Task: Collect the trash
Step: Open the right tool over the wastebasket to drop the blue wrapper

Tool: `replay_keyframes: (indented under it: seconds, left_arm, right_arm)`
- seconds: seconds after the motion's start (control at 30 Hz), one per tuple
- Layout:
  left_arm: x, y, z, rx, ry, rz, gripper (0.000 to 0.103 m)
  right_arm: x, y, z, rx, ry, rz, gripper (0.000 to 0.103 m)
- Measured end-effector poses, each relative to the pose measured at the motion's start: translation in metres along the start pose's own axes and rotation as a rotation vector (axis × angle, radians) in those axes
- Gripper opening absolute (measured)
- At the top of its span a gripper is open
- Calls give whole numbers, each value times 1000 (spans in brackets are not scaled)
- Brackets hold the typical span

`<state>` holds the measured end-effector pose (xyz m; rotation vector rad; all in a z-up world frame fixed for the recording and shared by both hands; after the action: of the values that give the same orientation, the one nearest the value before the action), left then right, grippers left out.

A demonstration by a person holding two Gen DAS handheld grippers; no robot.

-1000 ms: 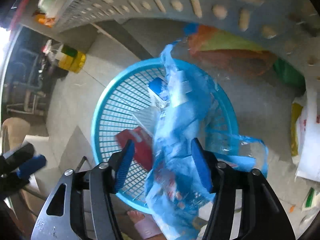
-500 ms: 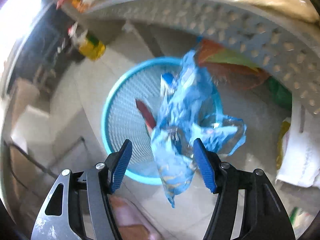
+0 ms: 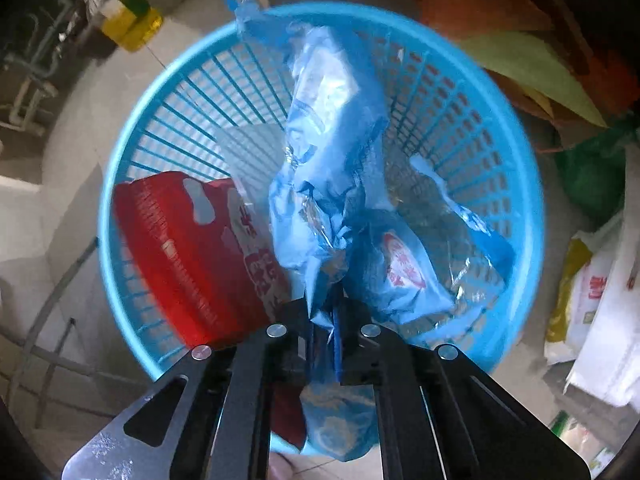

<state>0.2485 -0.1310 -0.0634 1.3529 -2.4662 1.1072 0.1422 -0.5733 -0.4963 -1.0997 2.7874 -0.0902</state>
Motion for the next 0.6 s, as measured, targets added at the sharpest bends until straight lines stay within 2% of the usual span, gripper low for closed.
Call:
replay_keyframes:
  seconds: [0.23, 0.33, 0.4, 0.43, 0.5, 0.57, 0.6]
  left_arm:
    - [-18, 12, -13, 5, -23, -33, 65]
    - [-22, 12, -17, 14, -40, -33, 65]
    - [-26, 13, -18, 13, -45, -41, 65]
    - [-27, 14, -18, 13, -46, -46, 65]
    - [-30, 15, -19, 13, -45, -59, 65]
    - [-32, 16, -21, 17, -42, -65, 65]
    - [-32, 17, -21, 19, -41, -64, 65]
  right_arm:
    - [4, -9, 41, -122, 92, 2, 5]
    - [-2, -13, 50, -144, 96, 20, 5]
    - [1, -15, 52, -145, 110, 15, 9]
    - [2, -15, 50, -140, 117, 5, 11]
    - [-4, -19, 47, -126, 115, -3, 41]
    - [0, -21, 35, -95, 109, -15, 52]
    - [1, -20, 27, -88, 92, -16, 53]
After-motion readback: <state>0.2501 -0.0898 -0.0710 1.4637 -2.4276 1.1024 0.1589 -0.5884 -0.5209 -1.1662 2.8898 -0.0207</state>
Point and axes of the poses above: each gripper's, at about its wrist camera, not at the fingertips, and z roughly the way its jaws point, x to its right, y to its underside, the point moved 7 cm from there along z, roughly the way its jaws point, and after that the axes turned 5 degrees about z, right-handed, at the moved point
